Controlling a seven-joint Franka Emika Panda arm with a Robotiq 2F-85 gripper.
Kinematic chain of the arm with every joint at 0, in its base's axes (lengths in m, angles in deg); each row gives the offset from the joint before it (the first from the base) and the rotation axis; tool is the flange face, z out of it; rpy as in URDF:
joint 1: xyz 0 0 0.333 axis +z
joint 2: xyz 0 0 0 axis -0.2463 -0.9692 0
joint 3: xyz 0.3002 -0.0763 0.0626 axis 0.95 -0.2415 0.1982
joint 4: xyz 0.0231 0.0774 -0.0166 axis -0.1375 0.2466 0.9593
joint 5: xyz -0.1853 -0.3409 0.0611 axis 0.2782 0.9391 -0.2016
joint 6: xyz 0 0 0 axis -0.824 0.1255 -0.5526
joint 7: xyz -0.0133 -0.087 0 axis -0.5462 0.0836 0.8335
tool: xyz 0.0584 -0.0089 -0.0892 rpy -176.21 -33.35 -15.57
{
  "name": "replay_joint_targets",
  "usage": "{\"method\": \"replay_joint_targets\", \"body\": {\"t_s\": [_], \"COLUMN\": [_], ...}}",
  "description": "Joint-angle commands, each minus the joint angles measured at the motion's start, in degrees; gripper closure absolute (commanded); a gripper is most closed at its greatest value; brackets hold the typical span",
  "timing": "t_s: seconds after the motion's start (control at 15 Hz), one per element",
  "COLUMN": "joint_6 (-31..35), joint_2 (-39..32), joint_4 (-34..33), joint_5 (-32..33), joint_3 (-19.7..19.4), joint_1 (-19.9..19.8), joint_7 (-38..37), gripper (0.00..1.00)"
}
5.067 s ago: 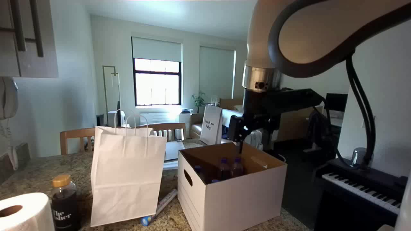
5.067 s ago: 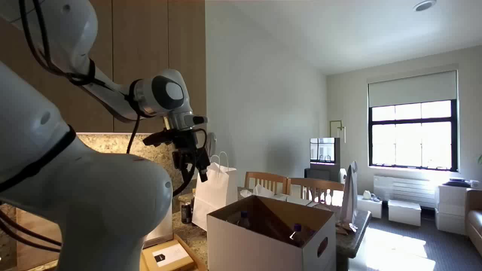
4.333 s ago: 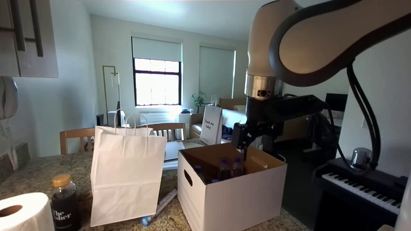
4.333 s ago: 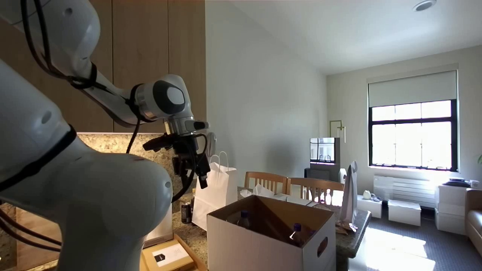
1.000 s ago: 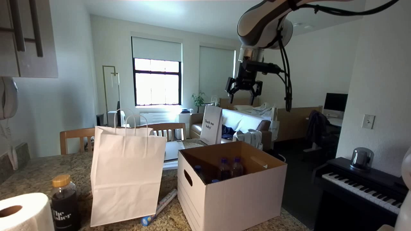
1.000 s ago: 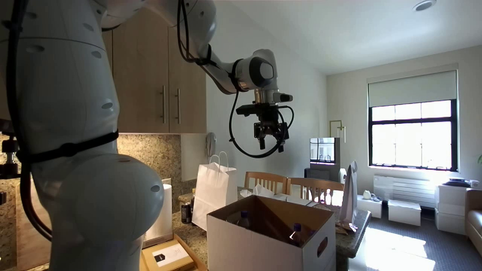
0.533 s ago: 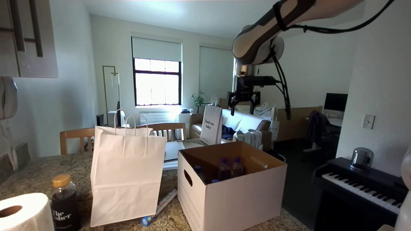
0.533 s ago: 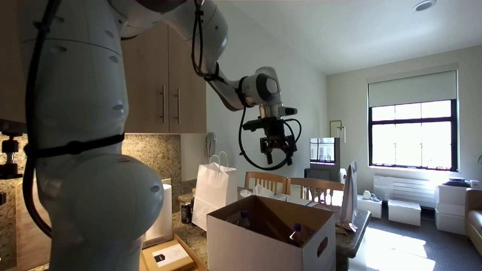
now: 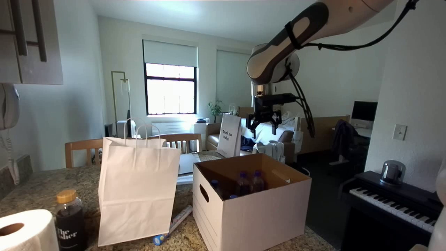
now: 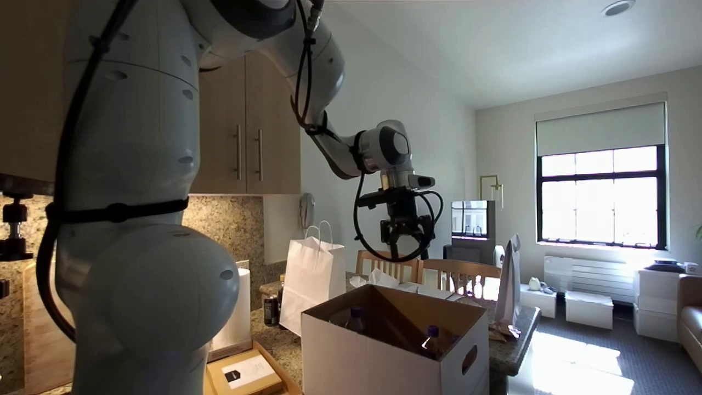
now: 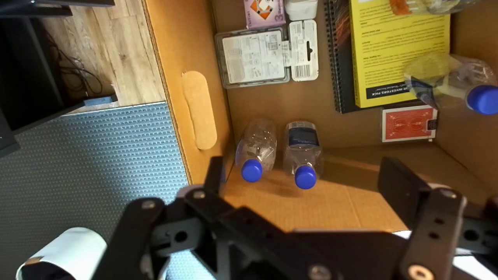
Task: Remove the water bottles from the box
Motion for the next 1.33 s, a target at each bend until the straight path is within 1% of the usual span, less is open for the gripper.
{"method": "replay_joint_targets", "body": {"t_s": [0.0, 0.13, 0.2, 0.27, 0.4, 0.47, 0.67, 0.73, 0.93, 1.27], "joint_6": [-0.1, -0.3, 0.8, 0.6, 4.1, 3.9, 6.3, 5.3, 5.8, 5.8], "joint_2": [0.0, -5.5, -8.0, -11.4, -16.6, -19.2, -26.7, -22.5, -27.3, -27.5], "joint_4": [-0.1, -3.2, -4.3, -6.6, -9.7, -11.8, -17.2, -13.2, -17.2, -17.9], "joint_5": [0.0, 0.2, 0.3, -0.5, 0.0, -0.8, 0.0, -0.7, -0.8, -0.8], "joint_3": [-0.3, -0.4, -0.7, -1.1, -2.0, -2.5, -4.3, -4.0, -4.9, -4.9], "joint_1": [0.3, 0.3, 0.1, 0.0, 0.4, 0.6, 1.5, 1.4, 1.9, 1.9], "joint_7": [0.0, -0.8, -1.3, -1.2, -3.6, -3.9, -6.2, -3.5, -4.2, -4.3], "gripper": [0.00, 0.00, 0.00, 0.00, 0.00, 0.00, 0.00, 0.00, 0.00, 0.00]}}
